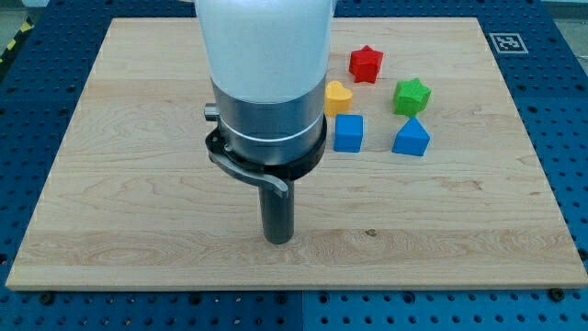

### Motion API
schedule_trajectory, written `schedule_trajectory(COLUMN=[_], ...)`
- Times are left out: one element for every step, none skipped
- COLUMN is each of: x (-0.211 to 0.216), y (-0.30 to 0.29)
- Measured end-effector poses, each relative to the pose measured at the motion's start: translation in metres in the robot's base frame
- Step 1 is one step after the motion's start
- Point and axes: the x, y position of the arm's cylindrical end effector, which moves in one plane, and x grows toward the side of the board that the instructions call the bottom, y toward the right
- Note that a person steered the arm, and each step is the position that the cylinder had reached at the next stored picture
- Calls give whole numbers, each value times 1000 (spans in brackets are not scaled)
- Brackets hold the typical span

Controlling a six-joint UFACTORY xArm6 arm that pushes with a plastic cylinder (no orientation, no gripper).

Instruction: Put the green circle diagonally top left to the blue cube

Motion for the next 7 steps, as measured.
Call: schedule_trajectory(x=[0, -36, -57, -57, -76, -151, -229], y=[0, -56, -103, -103, -133, -156, -163])
